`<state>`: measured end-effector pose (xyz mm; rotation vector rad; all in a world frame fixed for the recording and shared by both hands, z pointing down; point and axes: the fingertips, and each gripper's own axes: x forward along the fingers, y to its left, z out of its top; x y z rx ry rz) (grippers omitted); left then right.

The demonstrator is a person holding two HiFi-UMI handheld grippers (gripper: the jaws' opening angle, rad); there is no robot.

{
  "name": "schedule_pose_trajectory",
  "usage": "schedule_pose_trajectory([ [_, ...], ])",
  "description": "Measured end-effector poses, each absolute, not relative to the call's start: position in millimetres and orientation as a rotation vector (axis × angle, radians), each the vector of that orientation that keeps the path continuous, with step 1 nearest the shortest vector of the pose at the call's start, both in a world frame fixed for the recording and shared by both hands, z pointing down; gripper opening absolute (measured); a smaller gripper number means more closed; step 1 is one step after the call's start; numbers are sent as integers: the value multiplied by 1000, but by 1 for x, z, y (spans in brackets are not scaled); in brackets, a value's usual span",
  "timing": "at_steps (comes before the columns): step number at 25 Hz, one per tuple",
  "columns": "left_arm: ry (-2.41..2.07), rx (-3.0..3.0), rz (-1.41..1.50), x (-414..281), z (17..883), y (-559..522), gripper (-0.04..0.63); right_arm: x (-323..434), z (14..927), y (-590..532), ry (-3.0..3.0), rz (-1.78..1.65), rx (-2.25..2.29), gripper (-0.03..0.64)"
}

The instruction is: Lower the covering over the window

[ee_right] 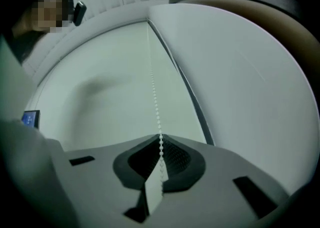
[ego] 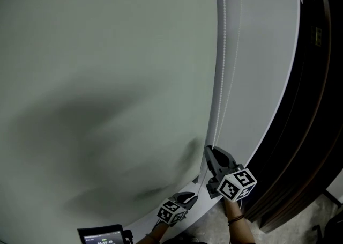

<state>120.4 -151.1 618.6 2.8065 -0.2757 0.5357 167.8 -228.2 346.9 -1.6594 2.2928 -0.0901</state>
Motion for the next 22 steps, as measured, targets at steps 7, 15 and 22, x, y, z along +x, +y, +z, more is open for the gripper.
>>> schedule_pose_trajectory([
  [7,-302,2952,176,128,506,-197,92,155,537,-220,2397,-518,-1898,12],
  [15,-101,3105,-260,162,345,-206,133,109,631,-194,2617,-791,-1949,9],
  [22,-13,3246,-178,171,313,-202,-1,63,736,-105,2883,-1072,-1820,9],
])
